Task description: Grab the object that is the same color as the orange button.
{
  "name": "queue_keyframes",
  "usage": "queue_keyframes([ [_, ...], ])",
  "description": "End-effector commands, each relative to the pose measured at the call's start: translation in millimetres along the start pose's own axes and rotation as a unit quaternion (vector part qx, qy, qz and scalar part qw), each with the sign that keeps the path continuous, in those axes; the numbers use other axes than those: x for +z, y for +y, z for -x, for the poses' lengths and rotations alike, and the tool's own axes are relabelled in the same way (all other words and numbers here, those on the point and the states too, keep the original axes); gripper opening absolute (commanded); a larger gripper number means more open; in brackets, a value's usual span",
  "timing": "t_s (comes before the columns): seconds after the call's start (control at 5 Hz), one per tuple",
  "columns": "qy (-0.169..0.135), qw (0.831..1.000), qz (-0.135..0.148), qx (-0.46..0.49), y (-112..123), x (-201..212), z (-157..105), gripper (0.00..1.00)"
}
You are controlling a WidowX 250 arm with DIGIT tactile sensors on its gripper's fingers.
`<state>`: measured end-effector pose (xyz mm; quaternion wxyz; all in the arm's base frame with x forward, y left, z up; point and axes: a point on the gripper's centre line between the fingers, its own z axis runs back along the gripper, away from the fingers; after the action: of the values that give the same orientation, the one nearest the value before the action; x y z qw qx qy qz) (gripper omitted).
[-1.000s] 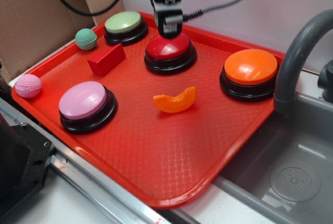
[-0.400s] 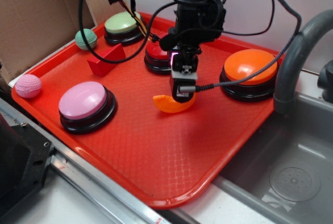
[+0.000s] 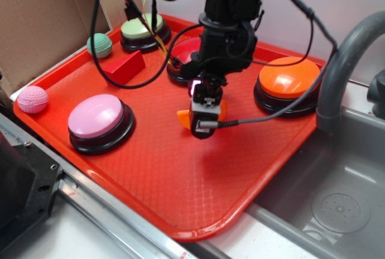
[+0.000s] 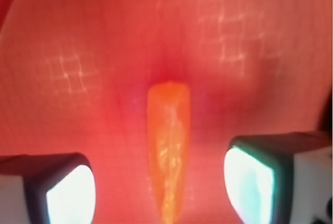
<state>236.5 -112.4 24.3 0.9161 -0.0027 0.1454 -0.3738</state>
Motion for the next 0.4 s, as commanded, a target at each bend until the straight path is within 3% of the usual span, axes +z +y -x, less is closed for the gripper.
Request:
queue_keyframes([
  [0.0, -0.011, 1.0, -0.002, -0.006, -10.8, -10.7, 2.6, 0.0],
  [0.2, -0.001, 1.0, 0.005, -0.007, -12.4, -17.2, 0.1, 0.0],
])
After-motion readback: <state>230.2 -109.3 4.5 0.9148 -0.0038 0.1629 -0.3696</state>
